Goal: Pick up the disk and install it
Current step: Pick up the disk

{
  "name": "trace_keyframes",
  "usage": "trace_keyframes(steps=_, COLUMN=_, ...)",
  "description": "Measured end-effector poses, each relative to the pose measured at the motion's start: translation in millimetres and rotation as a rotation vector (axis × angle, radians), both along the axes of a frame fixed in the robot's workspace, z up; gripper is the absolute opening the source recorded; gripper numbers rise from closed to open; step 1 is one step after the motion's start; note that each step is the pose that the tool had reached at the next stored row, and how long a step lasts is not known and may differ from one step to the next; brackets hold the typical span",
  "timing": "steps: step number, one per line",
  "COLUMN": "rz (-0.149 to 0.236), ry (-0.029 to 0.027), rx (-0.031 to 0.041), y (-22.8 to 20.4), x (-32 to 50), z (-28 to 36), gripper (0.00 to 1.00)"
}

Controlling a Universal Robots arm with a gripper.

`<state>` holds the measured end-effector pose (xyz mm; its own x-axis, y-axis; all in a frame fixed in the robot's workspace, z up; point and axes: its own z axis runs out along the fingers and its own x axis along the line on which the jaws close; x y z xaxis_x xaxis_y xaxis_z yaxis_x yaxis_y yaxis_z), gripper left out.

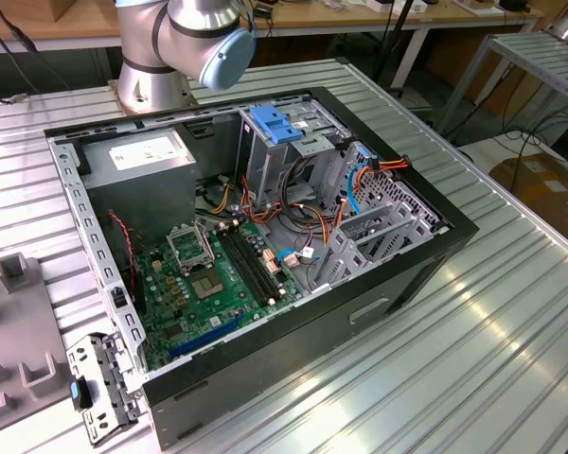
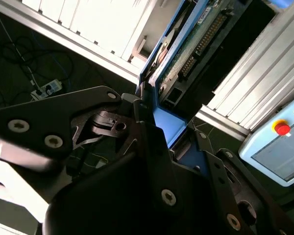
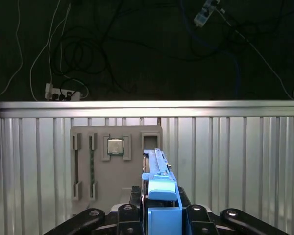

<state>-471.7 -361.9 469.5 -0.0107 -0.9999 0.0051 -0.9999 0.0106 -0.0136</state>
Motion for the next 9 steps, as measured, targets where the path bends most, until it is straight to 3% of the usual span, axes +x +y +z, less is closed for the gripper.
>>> trace_keyframes(steps=9, rz=0.000, ry=0.0003, rx=-0.0002, y=0.0, x=0.1, z=17.8, gripper=0.37)
